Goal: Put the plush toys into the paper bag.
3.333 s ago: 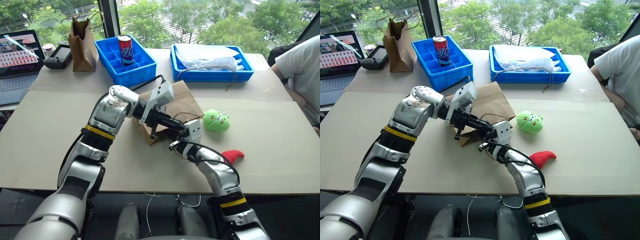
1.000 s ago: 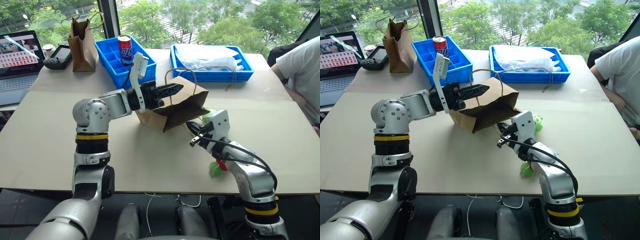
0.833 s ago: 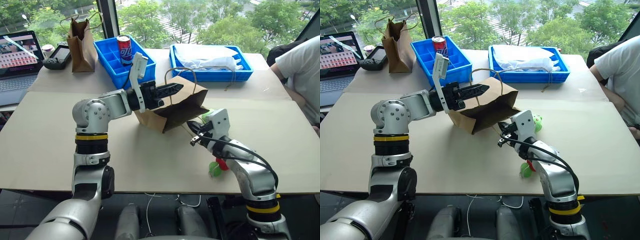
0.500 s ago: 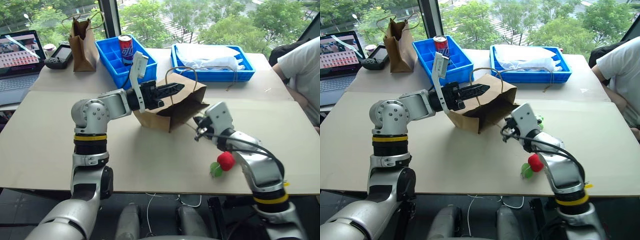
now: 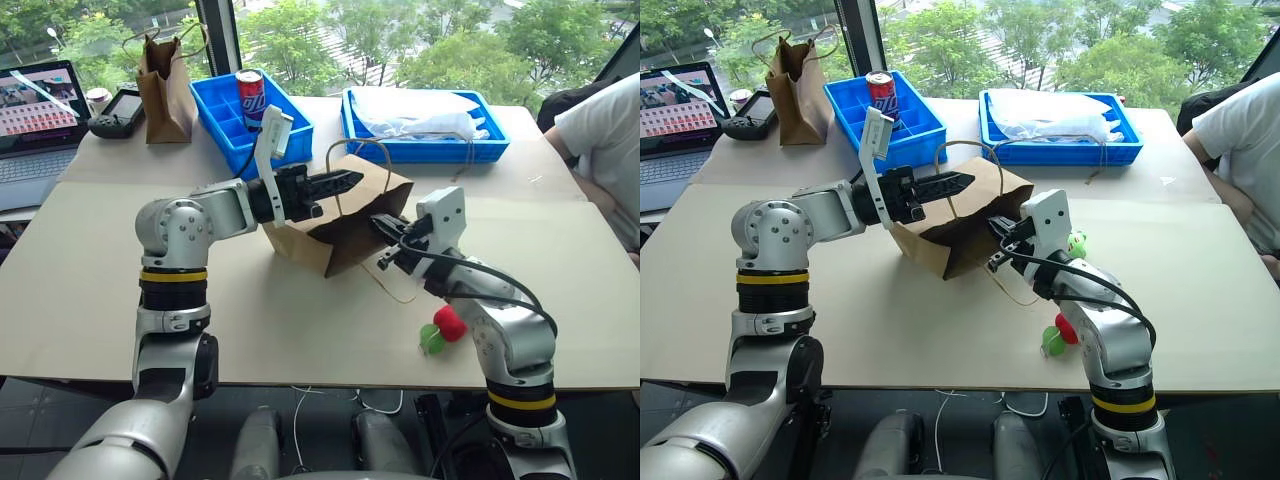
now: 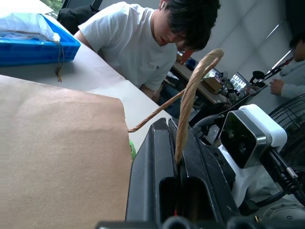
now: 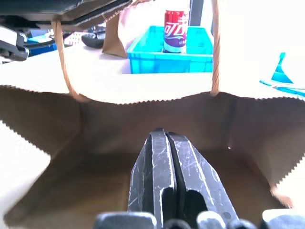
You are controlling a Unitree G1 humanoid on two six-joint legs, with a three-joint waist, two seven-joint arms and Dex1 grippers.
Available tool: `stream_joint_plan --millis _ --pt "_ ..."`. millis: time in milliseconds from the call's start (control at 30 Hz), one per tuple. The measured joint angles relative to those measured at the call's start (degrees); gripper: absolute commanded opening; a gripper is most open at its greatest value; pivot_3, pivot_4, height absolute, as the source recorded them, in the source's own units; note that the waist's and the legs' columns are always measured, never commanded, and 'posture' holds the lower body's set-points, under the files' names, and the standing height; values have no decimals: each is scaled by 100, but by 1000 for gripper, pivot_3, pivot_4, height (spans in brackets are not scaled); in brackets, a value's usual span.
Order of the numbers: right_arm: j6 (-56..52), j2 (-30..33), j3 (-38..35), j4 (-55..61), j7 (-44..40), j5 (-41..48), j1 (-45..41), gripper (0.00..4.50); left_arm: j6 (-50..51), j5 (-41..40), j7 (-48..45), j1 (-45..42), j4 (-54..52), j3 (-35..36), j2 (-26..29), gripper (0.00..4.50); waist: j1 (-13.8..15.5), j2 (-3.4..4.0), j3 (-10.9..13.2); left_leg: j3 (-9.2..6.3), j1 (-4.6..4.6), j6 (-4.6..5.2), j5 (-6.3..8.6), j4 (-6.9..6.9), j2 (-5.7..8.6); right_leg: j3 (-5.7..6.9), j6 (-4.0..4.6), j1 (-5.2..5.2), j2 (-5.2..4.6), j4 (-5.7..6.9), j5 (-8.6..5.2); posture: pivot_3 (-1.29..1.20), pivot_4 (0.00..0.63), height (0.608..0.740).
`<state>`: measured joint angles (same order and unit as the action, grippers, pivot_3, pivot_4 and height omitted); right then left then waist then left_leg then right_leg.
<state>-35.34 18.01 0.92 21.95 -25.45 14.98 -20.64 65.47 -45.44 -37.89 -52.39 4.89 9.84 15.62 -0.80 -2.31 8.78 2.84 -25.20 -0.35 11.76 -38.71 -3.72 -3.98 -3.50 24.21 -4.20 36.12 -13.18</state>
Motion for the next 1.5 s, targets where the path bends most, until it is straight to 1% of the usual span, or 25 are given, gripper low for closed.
stream_joint_plan --millis 67,233,333,467,600,767,867,933,1067,1167,1233,1267,1300,1333,1367,1400,1467,1500 --pt "176 111 307 -526 -4 -333 -96 19 10 -8 -6 -2 -4 1 33 0 -8 0 0 1 1 -2 -2 -1 0 0 1 3 0 3 0 0 150 733" --pt "893 -12 1080 -2308 -133 -1013 -891 19 101 -115 7 -16 -22 -88 -37 0 -58 2 1 -2 1 -5 -4 5 -2 -1 4 6 5 4 2 0 150 733" --pt "1227 -102 1246 -2835 -259 -1183 -1063 19 107 -185 83 -18 -44 -76 -44 0 -53 2 1 -3 0 -5 -4 11 -1 -1 4 5 3 0 2 0 150 733" --pt "1273 -147 1461 -3137 -451 -1313 -987 19 71 -181 254 -20 -39 30 -3 0 -26 2 1 -2 -1 -6 -4 12 -1 0 4 5 1 -2 2 0 150 733" --pt "1390 -162 1465 -3149 -450 -1387 -880 19 -91 -161 541 -173 168 265 25 0 -24 2 1 -4 2 -9 -6 10 -1 2 4 3 2 3 2 0 150 733" --pt "1484 -195 1430 -3098 -425 -1427 -758 19 -98 -182 615 -226 235 435 318 0 -32 3 1 -4 7 -9 -6 11 -1 1 4 -1 3 4 2 0 150 733" --pt "1485 -192 1415 -3071 -399 -1461 -731 19 -110 -188 787 -239 437 607 312 0 -24 3 1 -4 7 -11 -7 10 -1 1 4 -3 3 5 2 0 150 733" --pt "1482 -193 1369 -2970 -372 -1462 -663 19 -119 -214 942 -274 542 769 185 0 -5 3 1 -4 6 -11 -7 9 0 2 4 -3 2 4 2 0 150 733" --pt "1418 -137 1141 -2319 -428 -1294 -407 19 -100 -376 1101 -292 508 799 -107 0 3 3 1 -3 -5 -11 -7 10 0 1 3 6 -1 -2 2 0 150 733" --pt "1103 69 777 -1405 -452 -1050 -274 19 -59 -425 1103 -292 464 753 -144 0 0 3 1 -4 -5 -11 -7 13 0 2 3 7 2 0 2 0 150 733" --pt "827 217 552 -892 -492 -870 -206 600 -54 -442 1103 -293 458 746 -148 0 -7 3 1 -5 -3 -11 -7 13 0 1 4 7 3 1 2 0 150 733" --pt "697 336 468 -649 -551 -775 -134 797 -43 -456 1098 -290 454 737 -151 0 -3 3 1 -5 -3 -11 -7 13 0 1 4 6 2 1 2 0 150 733" --pt "468 532 350 -326 -651 -616 -57 1118 -33 -467 1095 -290 454 738 -150 0 -2 3 1 -5 -3 -11 -7 13 0 2 3 6 2 -1 2 0 150 733" --pt "245 830 216 -22 -801 -462 24 1511 -23 -506 1086 -287 450 716 -163 0 4 6 3 -2 -4 -11 -7 12 2 1 3 7 -1 -1 2 0 150 733" --pt "3 1256 20 283 -994 -313 104 1773 -16 -540 1076 -281 447 696 -167 0 26 8 5 -3 -5 -11 -7 12 7 2 1 3 -7 -3 0 0 150 733" --pt "-183 1661 -237 512 -1192 -199 165 2157 -14 -554 1055 -272 445 688 -156 0 43 7 5 -2 -5 -11 -7 11 8 2 1 0 -8 -8 0 0 150 733" --pt "-414 2482 -790 809 -1602 -24 386 2856 -14 -575 1011 -265 440 656 -163 0 72 7 5 -3 -4 -11 -7 11 11 3 0 -4 -9 -13 0 0 150 733" --pt "-471 2969 -1056 887 -1889 31 640 3146 -15 -586 998 -268 441 623 -180 0 89 7 5 -3 -5 -11 -7 12 11 3 0 -3 -10 -15 -1 0 150 733"
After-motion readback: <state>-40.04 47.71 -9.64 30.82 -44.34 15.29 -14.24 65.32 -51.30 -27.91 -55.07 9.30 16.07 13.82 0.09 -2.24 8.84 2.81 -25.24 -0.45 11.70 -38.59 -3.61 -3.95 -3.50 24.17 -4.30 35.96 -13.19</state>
